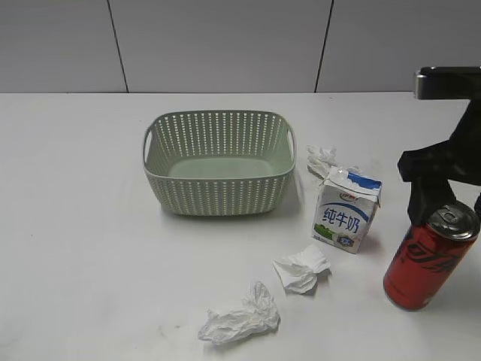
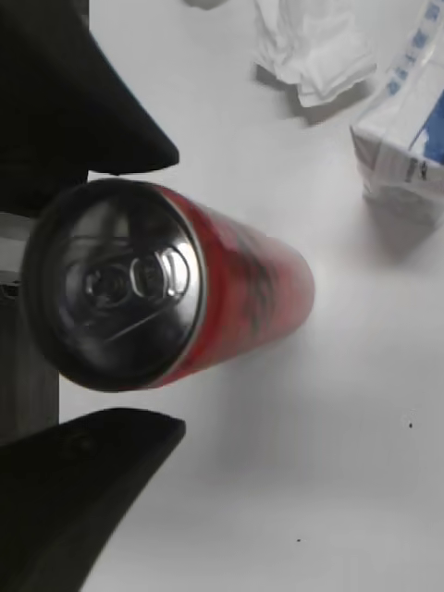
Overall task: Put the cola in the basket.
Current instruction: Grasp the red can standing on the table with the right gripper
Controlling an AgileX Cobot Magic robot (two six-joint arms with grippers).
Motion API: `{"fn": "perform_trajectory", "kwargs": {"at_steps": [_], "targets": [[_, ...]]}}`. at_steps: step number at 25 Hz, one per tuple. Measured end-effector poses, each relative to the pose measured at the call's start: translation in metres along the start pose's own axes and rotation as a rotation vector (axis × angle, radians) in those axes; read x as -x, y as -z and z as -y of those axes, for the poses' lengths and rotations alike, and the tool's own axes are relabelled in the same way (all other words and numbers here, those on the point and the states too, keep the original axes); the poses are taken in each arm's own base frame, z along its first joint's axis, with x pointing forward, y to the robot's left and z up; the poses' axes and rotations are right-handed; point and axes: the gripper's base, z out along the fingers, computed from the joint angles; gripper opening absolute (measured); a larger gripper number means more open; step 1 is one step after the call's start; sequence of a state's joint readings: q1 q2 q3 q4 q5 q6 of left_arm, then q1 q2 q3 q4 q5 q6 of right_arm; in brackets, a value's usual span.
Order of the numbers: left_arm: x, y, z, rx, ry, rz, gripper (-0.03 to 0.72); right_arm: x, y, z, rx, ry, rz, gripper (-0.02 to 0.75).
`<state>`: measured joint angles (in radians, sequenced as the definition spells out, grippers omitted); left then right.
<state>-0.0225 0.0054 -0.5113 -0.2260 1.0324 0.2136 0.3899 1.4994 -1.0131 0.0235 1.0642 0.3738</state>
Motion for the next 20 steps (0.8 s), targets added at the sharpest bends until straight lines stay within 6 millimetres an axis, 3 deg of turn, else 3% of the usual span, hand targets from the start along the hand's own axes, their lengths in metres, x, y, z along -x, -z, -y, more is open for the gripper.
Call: {"fn": "perform_trajectory", "kwargs": {"at_steps": [10, 16, 20], "targets": [[0.000, 0.000, 0.000, 0.000, 0.000, 0.000, 0.230, 0.008, -0.034, -0.003, -0.037, -0.008, -0.115, 0.592], [0.000, 0.000, 0.000, 0.000, 0.000, 0.000, 0.230, 0.008, -0.035, -0.005, -0.027, -0.016, -0.121, 0.524], [0.000, 0.000, 0.000, 0.000, 0.000, 0.000, 0.230, 0.008, -0.035, -0.005, -0.026, -0.017, -0.121, 0.522]]}}
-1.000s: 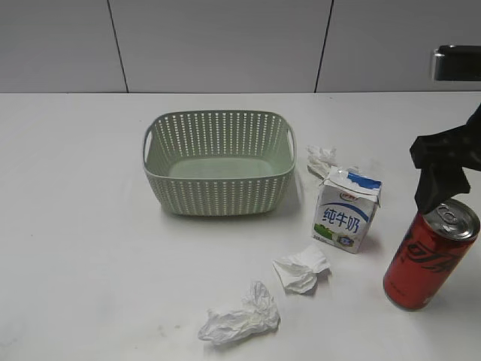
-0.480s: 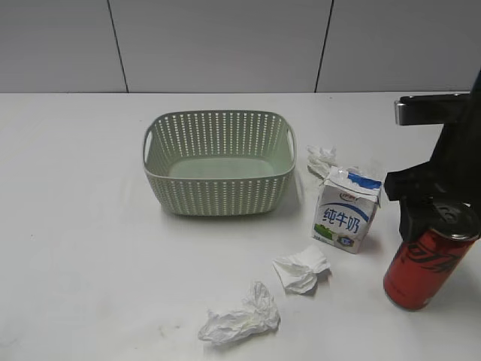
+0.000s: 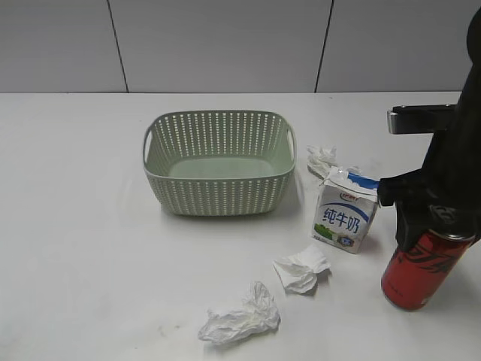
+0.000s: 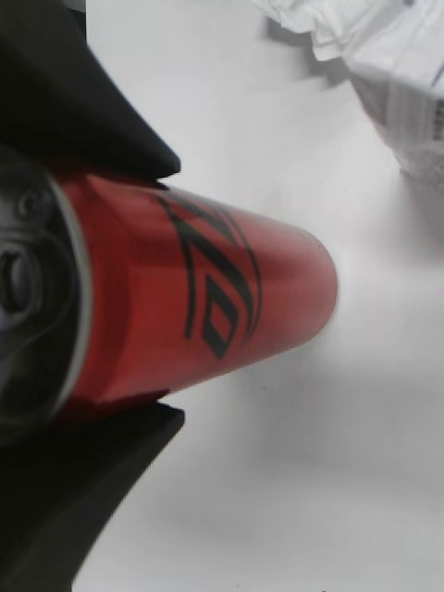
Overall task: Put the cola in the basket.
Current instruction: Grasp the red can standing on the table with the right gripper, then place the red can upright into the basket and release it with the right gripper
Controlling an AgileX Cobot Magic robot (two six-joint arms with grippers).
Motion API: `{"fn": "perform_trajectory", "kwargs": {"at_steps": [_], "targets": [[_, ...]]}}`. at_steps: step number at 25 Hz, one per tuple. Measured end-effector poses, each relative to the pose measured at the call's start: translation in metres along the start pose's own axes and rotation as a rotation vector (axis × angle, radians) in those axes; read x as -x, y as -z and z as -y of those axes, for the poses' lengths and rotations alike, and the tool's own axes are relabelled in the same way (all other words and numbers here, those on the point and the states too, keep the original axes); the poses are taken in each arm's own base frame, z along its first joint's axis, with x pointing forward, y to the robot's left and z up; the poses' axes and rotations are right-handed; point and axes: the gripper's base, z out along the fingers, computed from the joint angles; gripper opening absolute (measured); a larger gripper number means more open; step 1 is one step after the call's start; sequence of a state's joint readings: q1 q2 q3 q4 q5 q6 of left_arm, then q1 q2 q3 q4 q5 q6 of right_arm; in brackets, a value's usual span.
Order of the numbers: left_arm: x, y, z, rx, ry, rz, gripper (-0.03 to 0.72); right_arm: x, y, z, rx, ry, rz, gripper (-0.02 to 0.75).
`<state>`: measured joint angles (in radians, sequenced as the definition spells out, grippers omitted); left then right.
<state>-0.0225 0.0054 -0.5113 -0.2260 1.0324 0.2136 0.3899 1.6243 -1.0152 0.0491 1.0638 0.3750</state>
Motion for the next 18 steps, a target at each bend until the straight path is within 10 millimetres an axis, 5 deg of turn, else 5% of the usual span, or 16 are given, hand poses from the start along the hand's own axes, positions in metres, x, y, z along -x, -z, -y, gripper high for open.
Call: {"fn": "perform_trajectory", "kwargs": {"at_steps": [8, 18], "targets": [[0.000, 0.000, 0.000, 0.000, 0.000, 0.000, 0.230, -0.002, 0.008, 0.001, -0.001, 0.008, 0.024, 0.522], [0.000, 0.000, 0.000, 0.000, 0.000, 0.000, 0.230, 0.019, 0.095, -0.008, 0.031, 0.143, 0.223, 0.522]]}}
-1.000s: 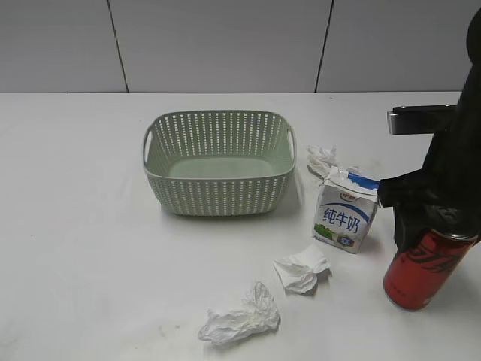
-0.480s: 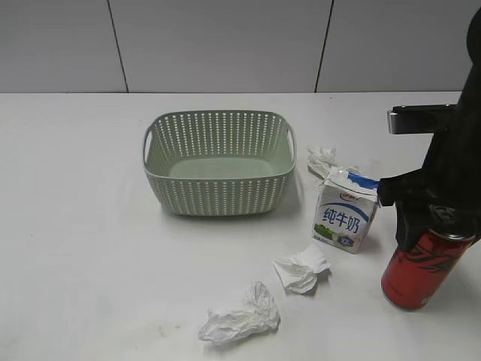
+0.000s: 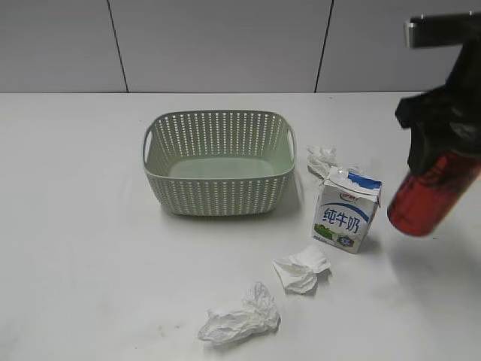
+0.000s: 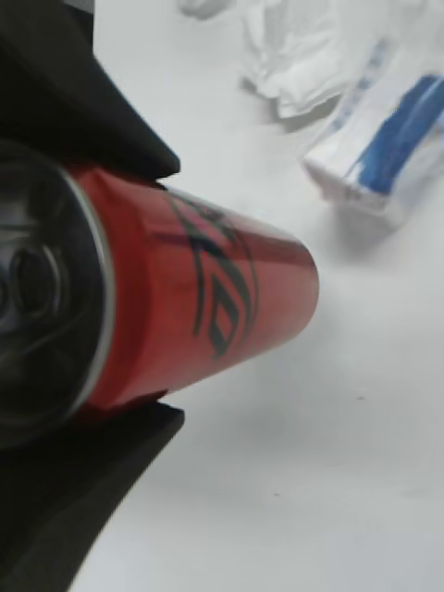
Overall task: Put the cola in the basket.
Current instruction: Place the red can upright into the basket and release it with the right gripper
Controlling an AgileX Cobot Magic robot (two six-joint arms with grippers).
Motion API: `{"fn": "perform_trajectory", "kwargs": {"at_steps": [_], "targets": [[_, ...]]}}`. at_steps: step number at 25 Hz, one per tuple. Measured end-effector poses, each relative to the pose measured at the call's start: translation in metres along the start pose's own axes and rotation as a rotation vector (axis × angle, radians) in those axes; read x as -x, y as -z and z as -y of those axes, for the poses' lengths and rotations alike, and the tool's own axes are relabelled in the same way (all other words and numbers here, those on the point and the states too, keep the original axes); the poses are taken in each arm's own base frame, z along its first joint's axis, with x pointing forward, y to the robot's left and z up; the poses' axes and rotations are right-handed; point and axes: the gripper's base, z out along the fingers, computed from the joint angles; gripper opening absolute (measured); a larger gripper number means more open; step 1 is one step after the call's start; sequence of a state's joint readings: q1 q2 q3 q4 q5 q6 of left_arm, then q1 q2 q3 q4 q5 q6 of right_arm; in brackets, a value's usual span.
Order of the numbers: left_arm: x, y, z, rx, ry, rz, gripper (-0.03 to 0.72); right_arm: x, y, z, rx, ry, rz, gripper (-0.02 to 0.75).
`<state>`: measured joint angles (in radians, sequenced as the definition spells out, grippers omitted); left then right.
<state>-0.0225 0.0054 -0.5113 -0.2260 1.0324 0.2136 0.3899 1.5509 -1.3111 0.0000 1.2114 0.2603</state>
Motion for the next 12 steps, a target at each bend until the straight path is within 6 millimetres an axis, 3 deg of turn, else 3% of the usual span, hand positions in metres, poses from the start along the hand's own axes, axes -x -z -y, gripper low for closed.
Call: {"fn": "perform_trajectory", "kwargs": {"at_steps": [6, 12], "targets": [[0.000, 0.000, 0.000, 0.000, 0.000, 0.000, 0.230, 0.026, 0.041, -0.010, 0.065, 0.061, 0.148, 0.522], [0.000, 0.000, 0.000, 0.000, 0.000, 0.000, 0.230, 0.054, 0.052, -0.021, 0.115, 0.069, 0.209, 0.522]]}}
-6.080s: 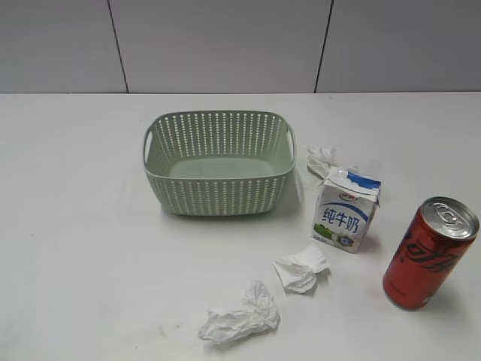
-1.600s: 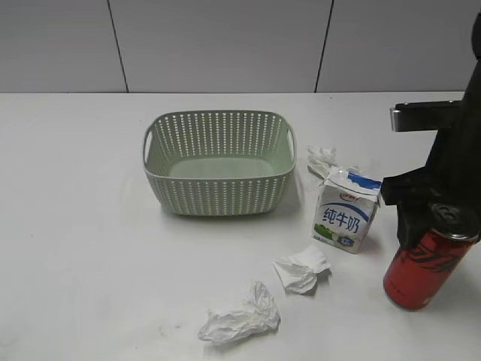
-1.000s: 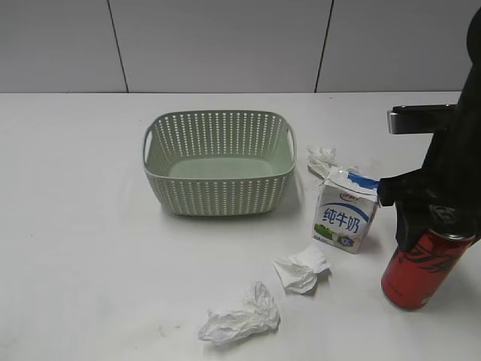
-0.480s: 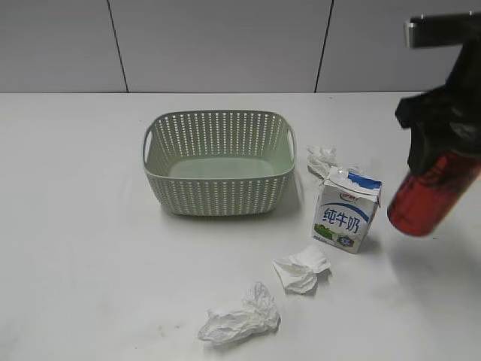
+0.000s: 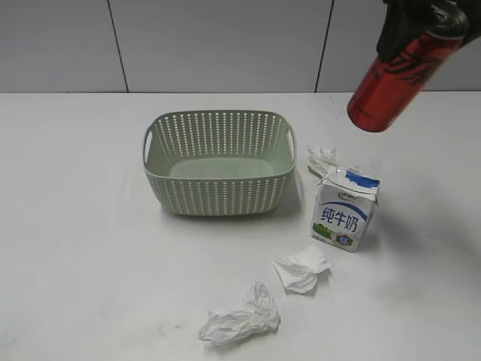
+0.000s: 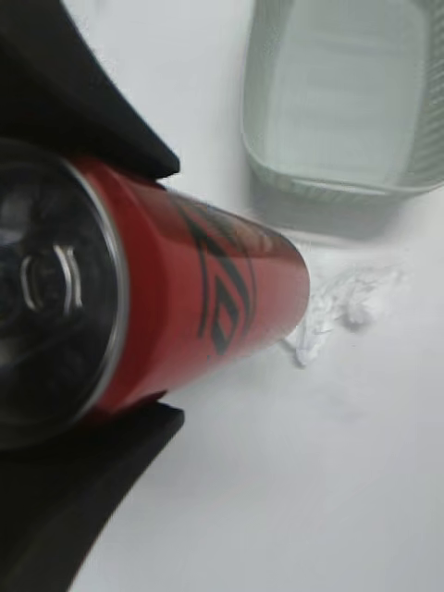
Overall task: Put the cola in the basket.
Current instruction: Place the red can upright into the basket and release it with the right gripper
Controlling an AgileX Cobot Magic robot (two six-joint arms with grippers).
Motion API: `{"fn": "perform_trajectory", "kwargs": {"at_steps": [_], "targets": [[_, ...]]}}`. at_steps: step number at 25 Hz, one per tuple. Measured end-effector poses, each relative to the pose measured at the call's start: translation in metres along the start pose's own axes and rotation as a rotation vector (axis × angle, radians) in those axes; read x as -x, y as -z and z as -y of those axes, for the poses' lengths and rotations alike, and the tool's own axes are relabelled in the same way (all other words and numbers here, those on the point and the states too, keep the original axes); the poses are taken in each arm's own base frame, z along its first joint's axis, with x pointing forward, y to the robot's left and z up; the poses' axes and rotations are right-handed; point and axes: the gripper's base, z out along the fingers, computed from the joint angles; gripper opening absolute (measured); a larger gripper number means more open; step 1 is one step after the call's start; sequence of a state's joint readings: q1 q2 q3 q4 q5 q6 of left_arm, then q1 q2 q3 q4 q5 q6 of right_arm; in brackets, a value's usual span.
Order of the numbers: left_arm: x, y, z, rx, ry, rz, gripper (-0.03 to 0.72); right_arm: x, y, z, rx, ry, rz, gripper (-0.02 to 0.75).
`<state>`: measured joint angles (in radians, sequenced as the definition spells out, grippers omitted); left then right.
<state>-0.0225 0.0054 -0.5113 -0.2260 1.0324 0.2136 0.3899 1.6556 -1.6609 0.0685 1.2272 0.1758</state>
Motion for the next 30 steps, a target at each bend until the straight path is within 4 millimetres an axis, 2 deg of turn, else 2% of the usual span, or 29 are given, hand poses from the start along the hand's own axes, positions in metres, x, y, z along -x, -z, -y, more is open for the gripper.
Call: {"fn": "perform_trajectory", "kwargs": {"at_steps": [4, 9, 11, 18, 26, 30], "targets": [[0.000, 0.000, 0.000, 0.000, 0.000, 0.000, 0.230, 0.020, -0.022, -0.018, 0.071, 0.022, -0.019, 0.522], [0.000, 0.000, 0.000, 0.000, 0.000, 0.000, 0.230, 0.037, -0.060, -0.053, 0.107, 0.092, -0.054, 0.521], [0.000, 0.000, 0.000, 0.000, 0.000, 0.000, 0.230, 0.043, -0.069, -0.067, 0.124, 0.118, -0.046, 0.521], [0.000, 0.000, 0.000, 0.000, 0.000, 0.000, 0.230, 0.051, -0.109, -0.107, 0.156, 0.210, -0.060, 0.521], [0.000, 0.000, 0.000, 0.000, 0.000, 0.000, 0.231, 0.041, -0.166, -0.114, 0.130, 0.248, -0.169, 0.521], [0.000, 0.000, 0.000, 0.000, 0.000, 0.000, 0.231, 0.039, -0.175, -0.113, 0.120, 0.251, -0.184, 0.521]]}}
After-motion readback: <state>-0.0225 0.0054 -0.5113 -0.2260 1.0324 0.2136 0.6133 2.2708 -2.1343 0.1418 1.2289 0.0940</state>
